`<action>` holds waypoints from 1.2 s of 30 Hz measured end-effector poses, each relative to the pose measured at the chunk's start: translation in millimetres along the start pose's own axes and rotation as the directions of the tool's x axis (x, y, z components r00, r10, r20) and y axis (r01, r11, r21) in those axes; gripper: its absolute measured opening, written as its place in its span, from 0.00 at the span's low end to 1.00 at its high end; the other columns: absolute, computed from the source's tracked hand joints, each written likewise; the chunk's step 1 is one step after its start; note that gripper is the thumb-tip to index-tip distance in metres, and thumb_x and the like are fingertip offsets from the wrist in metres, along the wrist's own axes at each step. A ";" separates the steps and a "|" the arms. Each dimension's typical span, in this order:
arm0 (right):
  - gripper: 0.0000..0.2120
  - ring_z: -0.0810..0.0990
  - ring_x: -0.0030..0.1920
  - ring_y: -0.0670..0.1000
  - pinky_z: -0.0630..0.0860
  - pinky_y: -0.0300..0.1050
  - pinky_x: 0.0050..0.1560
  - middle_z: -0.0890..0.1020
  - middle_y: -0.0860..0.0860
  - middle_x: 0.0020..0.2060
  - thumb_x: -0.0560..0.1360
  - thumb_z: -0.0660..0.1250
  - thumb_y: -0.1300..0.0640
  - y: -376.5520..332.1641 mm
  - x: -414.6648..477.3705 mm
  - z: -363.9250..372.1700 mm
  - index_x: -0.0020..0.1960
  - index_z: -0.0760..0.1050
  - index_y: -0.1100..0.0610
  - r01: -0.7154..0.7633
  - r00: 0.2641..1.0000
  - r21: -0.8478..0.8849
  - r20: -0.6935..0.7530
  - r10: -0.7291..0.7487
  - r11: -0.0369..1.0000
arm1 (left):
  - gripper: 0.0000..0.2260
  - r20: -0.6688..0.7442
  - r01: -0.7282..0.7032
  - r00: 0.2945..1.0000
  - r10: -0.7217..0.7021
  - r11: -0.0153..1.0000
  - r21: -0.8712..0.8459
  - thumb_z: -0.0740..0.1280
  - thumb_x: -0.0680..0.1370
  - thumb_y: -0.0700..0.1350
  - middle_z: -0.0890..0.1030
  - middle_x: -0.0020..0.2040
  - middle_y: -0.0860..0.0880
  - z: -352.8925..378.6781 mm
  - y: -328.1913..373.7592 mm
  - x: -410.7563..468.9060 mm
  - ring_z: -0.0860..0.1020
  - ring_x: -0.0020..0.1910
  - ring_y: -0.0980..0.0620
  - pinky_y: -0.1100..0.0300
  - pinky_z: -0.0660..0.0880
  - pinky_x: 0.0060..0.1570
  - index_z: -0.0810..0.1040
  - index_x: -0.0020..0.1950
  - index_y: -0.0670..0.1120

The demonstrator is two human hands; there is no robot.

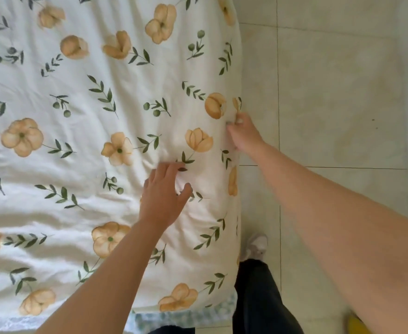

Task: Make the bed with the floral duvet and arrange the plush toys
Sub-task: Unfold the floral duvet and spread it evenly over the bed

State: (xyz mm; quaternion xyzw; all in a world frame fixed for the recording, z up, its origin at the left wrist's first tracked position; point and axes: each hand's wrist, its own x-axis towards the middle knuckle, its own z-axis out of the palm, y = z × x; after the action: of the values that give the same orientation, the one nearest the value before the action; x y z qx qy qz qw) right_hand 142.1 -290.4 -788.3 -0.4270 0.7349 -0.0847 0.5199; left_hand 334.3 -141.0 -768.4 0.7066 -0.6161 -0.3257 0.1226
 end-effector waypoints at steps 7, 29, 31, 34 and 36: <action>0.23 0.76 0.55 0.49 0.72 0.44 0.58 0.78 0.50 0.59 0.79 0.55 0.45 -63.7 79.7 -33.1 0.67 0.71 0.57 0.142 0.983 0.319 -0.157 -0.096 0.937 | 0.29 0.101 0.103 0.989 -0.111 0.991 0.081 0.53 0.80 0.61 0.38 0.79 0.54 9.9 51.6 60.1 0.37 0.77 0.51 0.44 0.42 0.75 0.43 0.77 0.63; 0.18 0.83 0.53 0.55 0.80 0.47 0.48 0.84 0.54 0.53 0.72 0.73 0.55 -16.4 152.8 -152.8 0.60 0.77 0.57 -0.153 0.910 0.298 0.414 0.017 0.942 | 0.28 -0.260 0.340 0.928 -0.268 0.894 0.293 0.51 0.80 0.59 0.47 0.80 0.51 79.0 140.5 113.4 0.44 0.78 0.47 0.39 0.45 0.74 0.49 0.79 0.57; 0.19 0.83 0.47 0.52 0.79 0.43 0.41 0.83 0.55 0.54 0.69 0.76 0.55 -9.0 163.5 -141.6 0.57 0.76 0.57 -0.084 0.958 0.109 0.282 0.050 0.991 | 0.30 -0.193 0.376 0.925 -0.326 0.852 0.364 0.54 0.80 0.57 0.41 0.80 0.50 90.5 130.4 106.5 0.40 0.78 0.45 0.37 0.47 0.73 0.45 0.79 0.57; 0.27 0.79 0.53 0.56 0.78 0.46 0.48 0.77 0.56 0.60 0.68 0.75 0.59 -18.3 165.6 -121.5 0.63 0.67 0.59 -0.044 0.982 -0.066 0.180 0.055 0.997 | 0.35 -0.179 0.409 0.913 -0.367 0.823 0.394 0.62 0.77 0.52 0.40 0.79 0.49 95.5 130.0 108.6 0.40 0.78 0.43 0.36 0.46 0.73 0.45 0.78 0.58; 0.27 0.77 0.56 0.58 0.73 0.45 0.46 0.71 0.57 0.62 0.70 0.70 0.64 -26.5 159.3 -120.1 0.64 0.63 0.57 0.057 0.997 -0.198 0.060 -0.046 0.979 | 0.35 -0.191 0.444 0.896 -0.401 0.819 0.363 0.64 0.75 0.49 0.42 0.79 0.49 92.8 137.9 114.0 0.41 0.78 0.43 0.37 0.45 0.73 0.51 0.78 0.58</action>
State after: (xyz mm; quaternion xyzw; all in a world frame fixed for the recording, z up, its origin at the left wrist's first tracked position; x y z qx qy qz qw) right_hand 40.8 -459.3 -830.1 -0.4982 0.7136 -0.0122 0.4923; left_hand 171.8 -257.3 -794.7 0.8518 -0.4894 -0.1749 -0.0663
